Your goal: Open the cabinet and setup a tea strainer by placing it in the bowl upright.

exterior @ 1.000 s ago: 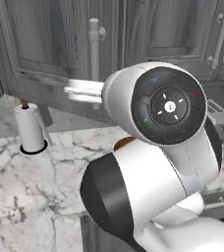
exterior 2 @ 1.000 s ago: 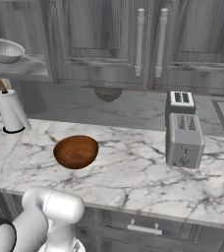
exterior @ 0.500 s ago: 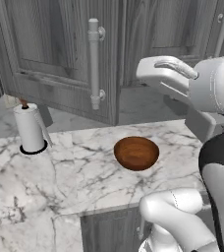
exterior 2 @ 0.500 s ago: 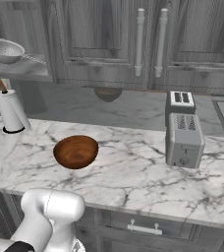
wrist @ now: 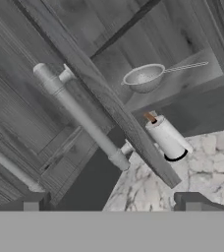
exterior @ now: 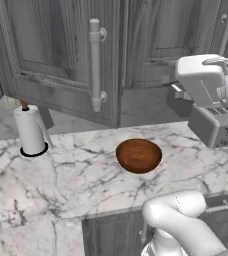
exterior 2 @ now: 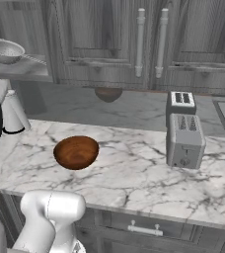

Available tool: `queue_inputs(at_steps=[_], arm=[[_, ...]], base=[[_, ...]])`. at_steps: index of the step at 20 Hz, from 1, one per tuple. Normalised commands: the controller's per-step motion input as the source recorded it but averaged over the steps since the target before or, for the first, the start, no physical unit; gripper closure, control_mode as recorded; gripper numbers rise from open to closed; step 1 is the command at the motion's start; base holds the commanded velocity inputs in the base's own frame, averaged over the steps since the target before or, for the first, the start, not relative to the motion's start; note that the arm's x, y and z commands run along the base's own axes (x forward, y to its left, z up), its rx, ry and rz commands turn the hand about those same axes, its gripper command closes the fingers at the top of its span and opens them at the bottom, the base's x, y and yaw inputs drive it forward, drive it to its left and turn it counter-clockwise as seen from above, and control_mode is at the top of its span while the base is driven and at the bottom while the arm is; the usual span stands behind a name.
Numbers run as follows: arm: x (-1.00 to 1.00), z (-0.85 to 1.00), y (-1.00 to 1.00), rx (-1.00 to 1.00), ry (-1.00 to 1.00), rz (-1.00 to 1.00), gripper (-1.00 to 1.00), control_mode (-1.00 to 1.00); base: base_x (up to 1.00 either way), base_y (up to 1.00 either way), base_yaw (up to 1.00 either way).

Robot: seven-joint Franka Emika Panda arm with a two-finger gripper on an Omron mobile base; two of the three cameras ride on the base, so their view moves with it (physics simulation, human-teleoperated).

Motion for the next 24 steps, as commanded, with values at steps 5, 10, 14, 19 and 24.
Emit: queue_inputs(at_steps=[5,10,14,19,24], arm=[[0.24,0.0,0.02,0.0,0.07,0.12,-1.0,-1.0],[0.23,0.0,0.01,-0.07,0.02,0.0,-1.0,-1.0],[0.2,-0.02,0.0,-0.13,0.0,0.0,-1.0,-1.0],[0.2,-0.09,0.15,-0.09,-0.02,0.0,-1.0,-1.0],[0.13,-0.05,0.34,-0.01,-0.07,0.0,-1.0,-1.0]], base=[[0.0,0.0,0.0],[0.0,0.0,0.0],[0.0,0.0,0.0],[0.0,0.0,0.0],[0.0,0.0,0.0]])
